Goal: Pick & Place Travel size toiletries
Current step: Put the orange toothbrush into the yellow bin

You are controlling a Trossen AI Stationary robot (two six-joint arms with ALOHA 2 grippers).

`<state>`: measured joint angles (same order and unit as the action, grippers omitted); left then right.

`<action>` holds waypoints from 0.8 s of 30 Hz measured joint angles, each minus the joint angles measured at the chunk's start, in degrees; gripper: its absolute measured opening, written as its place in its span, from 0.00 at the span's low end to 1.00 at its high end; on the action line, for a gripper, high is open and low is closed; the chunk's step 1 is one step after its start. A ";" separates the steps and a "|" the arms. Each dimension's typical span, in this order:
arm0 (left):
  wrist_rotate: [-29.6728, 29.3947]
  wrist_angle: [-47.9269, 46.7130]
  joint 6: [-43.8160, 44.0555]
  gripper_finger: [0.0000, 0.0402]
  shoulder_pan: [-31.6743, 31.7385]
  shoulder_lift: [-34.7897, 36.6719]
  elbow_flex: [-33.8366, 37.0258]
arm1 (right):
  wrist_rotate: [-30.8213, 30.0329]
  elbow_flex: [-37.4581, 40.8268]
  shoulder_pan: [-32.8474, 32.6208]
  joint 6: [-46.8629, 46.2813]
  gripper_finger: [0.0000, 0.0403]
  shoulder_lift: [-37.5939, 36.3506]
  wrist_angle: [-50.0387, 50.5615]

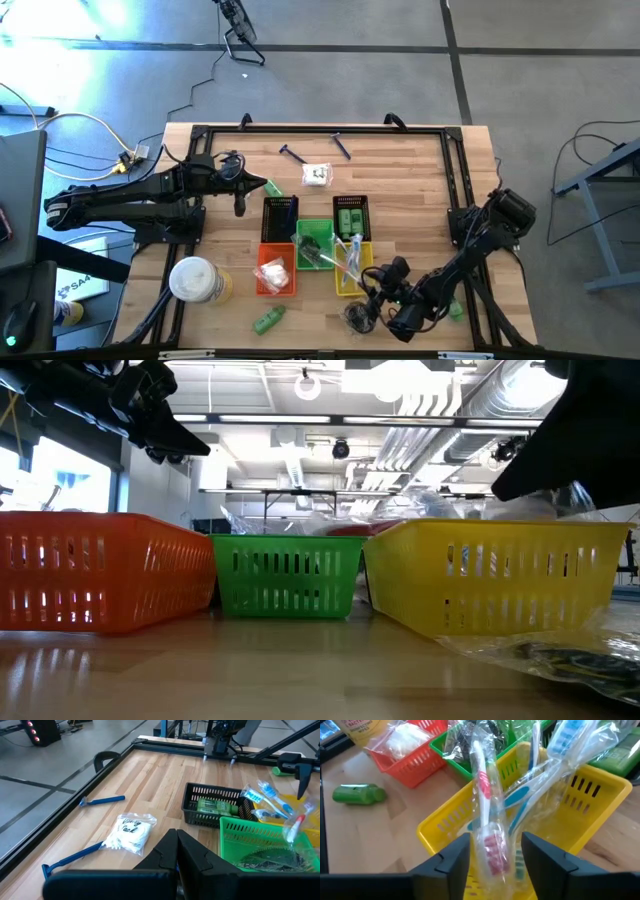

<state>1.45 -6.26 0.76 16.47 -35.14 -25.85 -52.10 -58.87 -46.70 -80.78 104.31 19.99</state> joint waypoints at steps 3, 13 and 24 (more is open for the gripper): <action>0.00 0.00 -0.01 0.00 0.02 0.00 0.00 | 0.00 0.00 -0.02 1.52 0.45 -0.17 0.15; 0.00 -0.19 -0.01 0.00 0.01 0.01 0.00 | 0.52 -0.01 -0.04 2.16 0.29 -1.77 4.30; 0.55 -0.28 1.45 0.00 0.00 0.00 0.00 | 0.80 -0.02 0.62 12.34 0.01 -6.45 4.32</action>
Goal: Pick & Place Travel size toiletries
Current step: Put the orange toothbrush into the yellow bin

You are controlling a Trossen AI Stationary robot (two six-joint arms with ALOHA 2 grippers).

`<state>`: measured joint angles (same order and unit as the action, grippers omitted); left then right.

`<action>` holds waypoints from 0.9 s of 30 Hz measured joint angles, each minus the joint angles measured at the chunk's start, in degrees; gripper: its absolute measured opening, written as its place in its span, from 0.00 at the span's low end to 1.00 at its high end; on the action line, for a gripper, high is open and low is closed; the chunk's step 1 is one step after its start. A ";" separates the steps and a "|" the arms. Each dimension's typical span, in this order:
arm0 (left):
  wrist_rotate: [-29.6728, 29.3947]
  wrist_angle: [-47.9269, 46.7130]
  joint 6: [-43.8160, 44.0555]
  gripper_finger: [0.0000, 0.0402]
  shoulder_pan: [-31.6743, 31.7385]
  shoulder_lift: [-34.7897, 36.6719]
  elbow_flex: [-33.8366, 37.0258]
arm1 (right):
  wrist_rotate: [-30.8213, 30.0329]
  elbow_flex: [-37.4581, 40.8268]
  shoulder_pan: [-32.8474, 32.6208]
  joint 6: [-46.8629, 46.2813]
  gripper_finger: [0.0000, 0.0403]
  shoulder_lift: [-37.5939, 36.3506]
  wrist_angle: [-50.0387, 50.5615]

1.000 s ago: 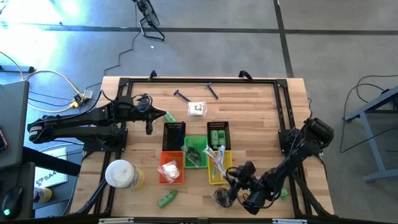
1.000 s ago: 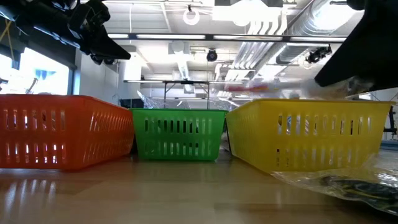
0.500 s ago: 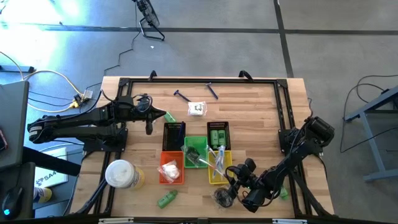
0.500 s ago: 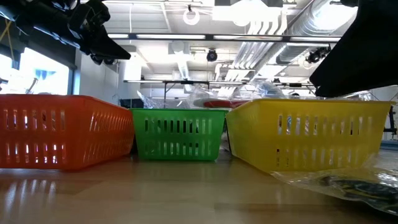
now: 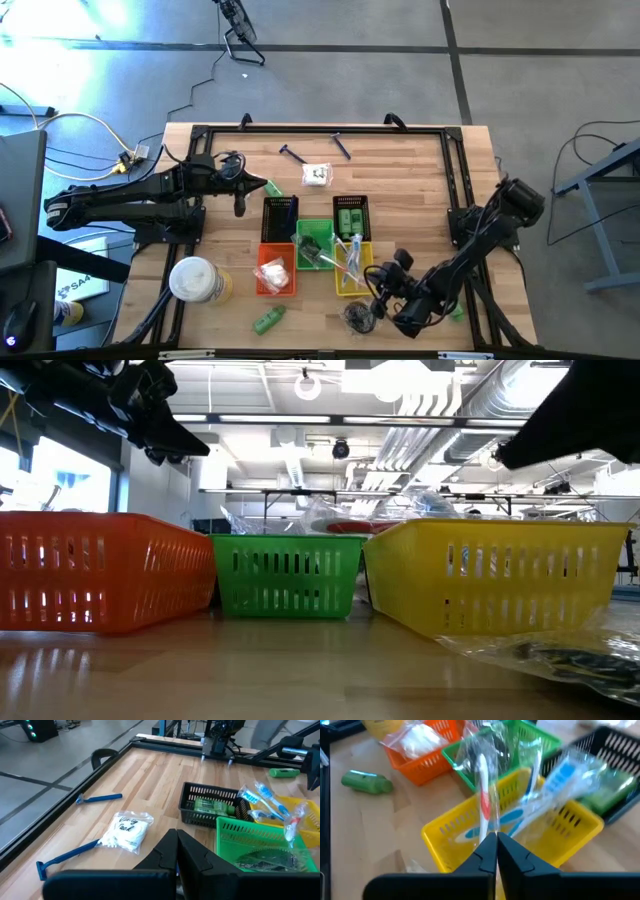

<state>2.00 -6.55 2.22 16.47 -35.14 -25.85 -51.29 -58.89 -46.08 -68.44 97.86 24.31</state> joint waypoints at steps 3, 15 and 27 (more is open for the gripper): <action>0.65 -0.01 0.71 0.00 0.02 0.00 0.00 | -0.23 0.00 0.18 3.76 0.01 -1.33 0.50; 1.94 0.02 1.11 0.00 0.00 0.02 0.00 | 0.89 0.00 4.31 13.57 0.00 -4.88 2.07; 1.90 0.00 1.11 0.00 0.01 0.00 0.00 | 9.99 0.02 11.97 24.10 0.00 -6.48 2.34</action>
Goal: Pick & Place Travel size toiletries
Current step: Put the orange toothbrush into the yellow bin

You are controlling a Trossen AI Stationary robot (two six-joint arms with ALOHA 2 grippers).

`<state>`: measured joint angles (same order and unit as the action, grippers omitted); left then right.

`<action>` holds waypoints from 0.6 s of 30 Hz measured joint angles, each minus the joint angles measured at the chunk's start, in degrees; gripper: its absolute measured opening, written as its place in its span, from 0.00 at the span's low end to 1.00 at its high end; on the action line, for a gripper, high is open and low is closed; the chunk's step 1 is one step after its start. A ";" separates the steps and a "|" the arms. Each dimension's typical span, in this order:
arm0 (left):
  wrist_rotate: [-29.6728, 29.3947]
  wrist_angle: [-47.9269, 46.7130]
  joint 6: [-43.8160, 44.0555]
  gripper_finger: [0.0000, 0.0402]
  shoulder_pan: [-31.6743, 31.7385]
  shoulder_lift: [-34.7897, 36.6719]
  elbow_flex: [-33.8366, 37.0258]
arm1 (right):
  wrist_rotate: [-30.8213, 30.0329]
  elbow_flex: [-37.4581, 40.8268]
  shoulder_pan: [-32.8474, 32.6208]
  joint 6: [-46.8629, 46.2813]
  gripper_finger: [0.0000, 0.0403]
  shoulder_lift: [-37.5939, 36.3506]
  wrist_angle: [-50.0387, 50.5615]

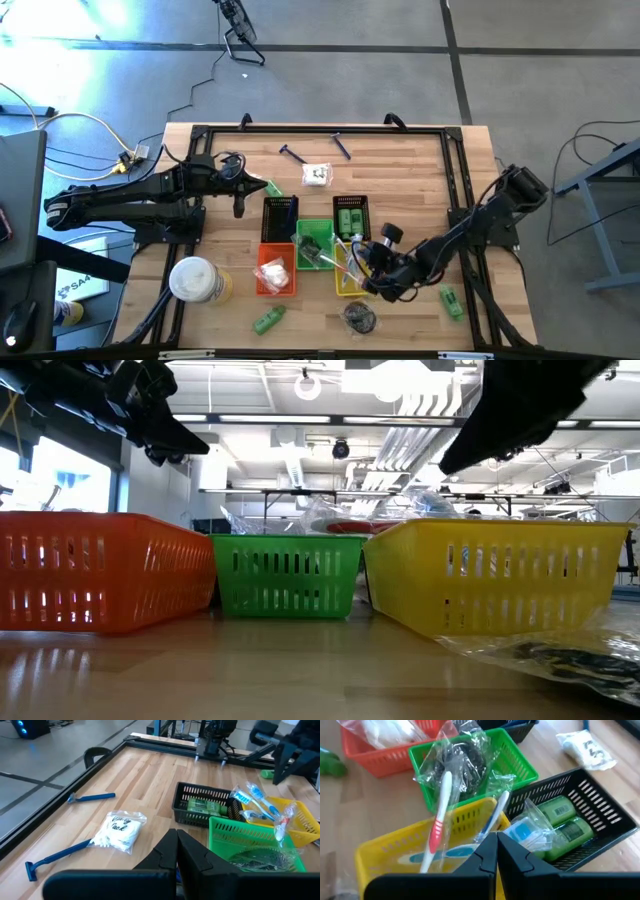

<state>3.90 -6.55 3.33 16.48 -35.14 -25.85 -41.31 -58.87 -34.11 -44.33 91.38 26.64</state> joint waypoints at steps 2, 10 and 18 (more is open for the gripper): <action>-0.02 0.00 0.00 0.00 0.00 0.01 0.00 | 1.38 -0.06 1.30 1.99 0.00 -1.75 -0.68; -0.05 -0.66 0.00 0.00 0.01 0.01 0.00 | 2.83 -0.09 3.77 11.22 0.00 -10.16 0.05; -0.22 -1.51 -0.06 0.00 -0.01 0.02 0.00 | 4.99 -0.07 7.20 21.34 0.00 -13.02 0.18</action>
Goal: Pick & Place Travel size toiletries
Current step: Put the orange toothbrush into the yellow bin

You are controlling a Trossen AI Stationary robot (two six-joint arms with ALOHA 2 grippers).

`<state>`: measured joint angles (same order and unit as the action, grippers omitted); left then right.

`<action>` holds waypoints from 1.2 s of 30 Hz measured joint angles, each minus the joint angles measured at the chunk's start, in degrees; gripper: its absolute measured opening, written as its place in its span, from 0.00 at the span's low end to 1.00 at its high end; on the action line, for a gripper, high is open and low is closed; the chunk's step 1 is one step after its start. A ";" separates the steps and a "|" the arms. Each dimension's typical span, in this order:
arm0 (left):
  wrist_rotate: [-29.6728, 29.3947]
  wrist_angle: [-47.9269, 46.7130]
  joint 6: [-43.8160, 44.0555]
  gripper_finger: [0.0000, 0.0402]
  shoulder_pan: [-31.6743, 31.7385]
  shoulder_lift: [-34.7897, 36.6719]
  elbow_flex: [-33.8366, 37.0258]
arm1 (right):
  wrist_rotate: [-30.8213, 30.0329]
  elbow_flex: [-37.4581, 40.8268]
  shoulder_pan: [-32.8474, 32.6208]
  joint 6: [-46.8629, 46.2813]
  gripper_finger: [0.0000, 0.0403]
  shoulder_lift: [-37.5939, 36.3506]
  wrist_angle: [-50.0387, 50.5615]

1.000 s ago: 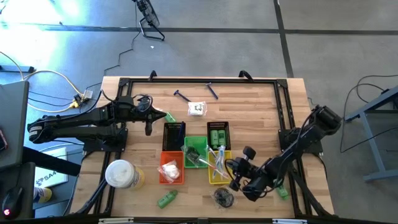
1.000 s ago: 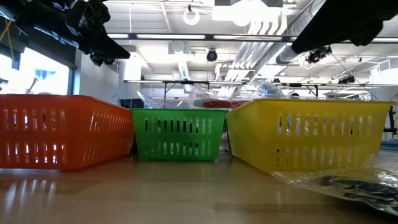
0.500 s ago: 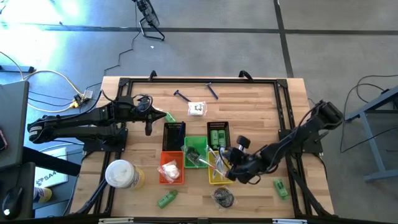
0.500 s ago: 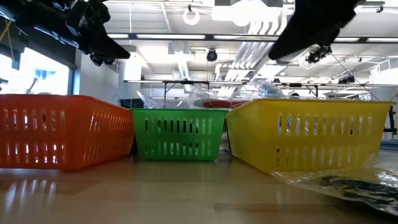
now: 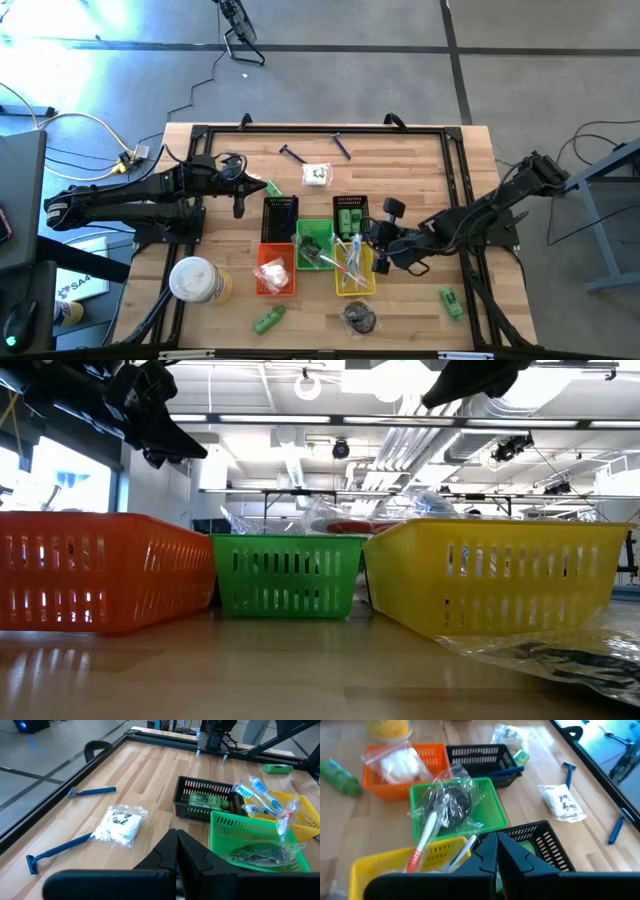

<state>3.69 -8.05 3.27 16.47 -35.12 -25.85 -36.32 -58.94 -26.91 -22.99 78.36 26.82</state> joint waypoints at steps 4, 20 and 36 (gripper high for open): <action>-1.65 -0.01 -0.06 0.00 0.02 -0.02 0.00 | 3.21 0.00 3.86 4.86 0.00 -0.39 1.30; -10.34 -1.60 -0.20 0.00 0.00 -0.02 0.02 | 17.38 0.02 23.54 23.05 0.00 -3.07 5.66; -10.47 -1.55 -1.48 0.00 0.01 0.00 0.02 | 26.16 0.26 32.04 26.24 0.00 -8.02 9.64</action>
<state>-6.79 -9.61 1.79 16.48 -35.11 -25.82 -10.16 -58.68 5.14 3.25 70.35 36.46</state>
